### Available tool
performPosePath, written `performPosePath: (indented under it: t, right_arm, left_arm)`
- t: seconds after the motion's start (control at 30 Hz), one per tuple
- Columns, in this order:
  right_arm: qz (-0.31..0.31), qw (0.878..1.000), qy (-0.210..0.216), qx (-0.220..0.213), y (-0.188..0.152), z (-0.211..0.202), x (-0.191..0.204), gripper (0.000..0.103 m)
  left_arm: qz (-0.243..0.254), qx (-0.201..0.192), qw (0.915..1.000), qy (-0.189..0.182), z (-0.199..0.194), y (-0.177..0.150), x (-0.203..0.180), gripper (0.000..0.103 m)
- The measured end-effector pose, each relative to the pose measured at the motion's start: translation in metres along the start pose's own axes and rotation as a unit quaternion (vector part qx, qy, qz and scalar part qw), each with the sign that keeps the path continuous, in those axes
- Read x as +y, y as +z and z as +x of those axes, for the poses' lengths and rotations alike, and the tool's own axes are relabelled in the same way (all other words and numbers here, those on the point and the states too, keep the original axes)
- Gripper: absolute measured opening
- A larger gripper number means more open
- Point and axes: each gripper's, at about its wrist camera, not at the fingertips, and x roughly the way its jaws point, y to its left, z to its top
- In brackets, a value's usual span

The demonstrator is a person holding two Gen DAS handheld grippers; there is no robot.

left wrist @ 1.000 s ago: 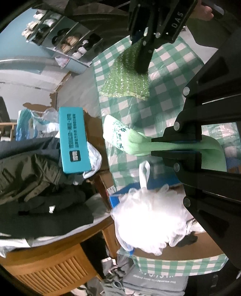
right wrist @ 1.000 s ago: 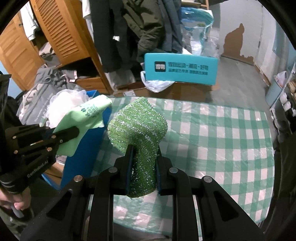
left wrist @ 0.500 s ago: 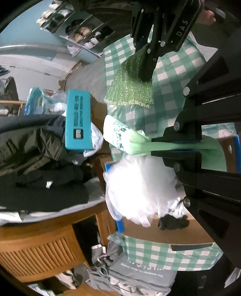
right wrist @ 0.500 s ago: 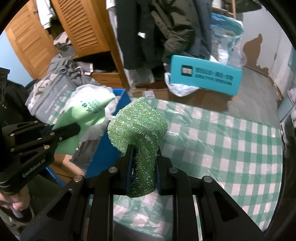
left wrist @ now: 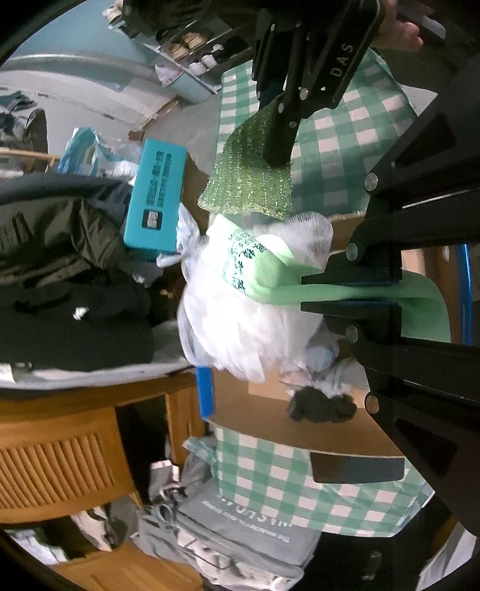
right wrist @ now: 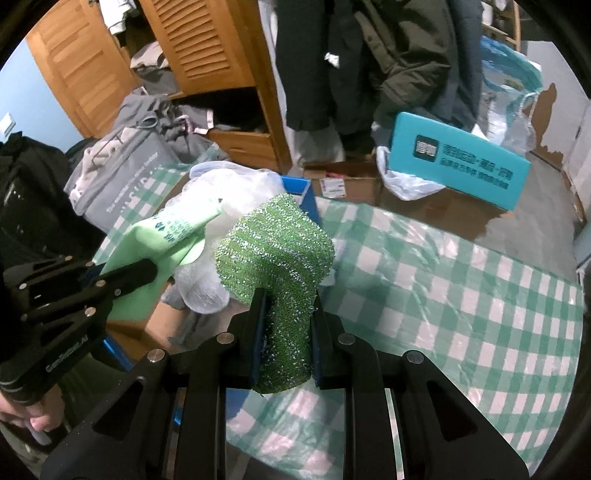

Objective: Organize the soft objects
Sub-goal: 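Lift and carry the light green sock and scrubber pad over the box with both tools, then open the left tool to drop the sock while the right tool lowers the scrubber into the box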

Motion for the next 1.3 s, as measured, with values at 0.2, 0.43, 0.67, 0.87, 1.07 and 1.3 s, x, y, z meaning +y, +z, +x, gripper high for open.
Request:
performPosePath:
  t: [0.2,0.43,0.67,0.87,1.07,1.3]
  right_arm:
    - [-0.014,1.0,0.003,0.019,0.006,0.023,0.014,0.018]
    - [-0.035,0.999,0.009,0.04,0.009,0.047,0.037,0.018]
    - [-0.056,0.997,0.021,0.052,0.012,0.064,0.062,0.018]
    - [-0.071,0.995,0.03,0.069,0.01,0.079,0.081,0.018]
    - [-0.083,0.992,0.038,0.087,0.003,0.09,0.091,0.018]
    - [-0.069,0.991,0.047,0.108,-0.005,0.093,0.088,0.027]
  left_arm:
    - [-0.023,0.011,0.9996,0.009,0.009,-0.006,0.028,0.005]
    - [-0.053,0.031,0.998,0.019,0.022,-0.017,0.059,0.005]
    - [-0.068,0.05,0.996,0.029,0.036,-0.026,0.077,0.005]
    - [-0.081,0.066,0.9937,0.04,0.044,-0.034,0.09,0.006]
    - [-0.091,0.08,0.9913,0.051,0.051,-0.041,0.098,0.028]
    - [-0.089,0.07,0.9915,0.064,0.043,-0.043,0.096,0.056]
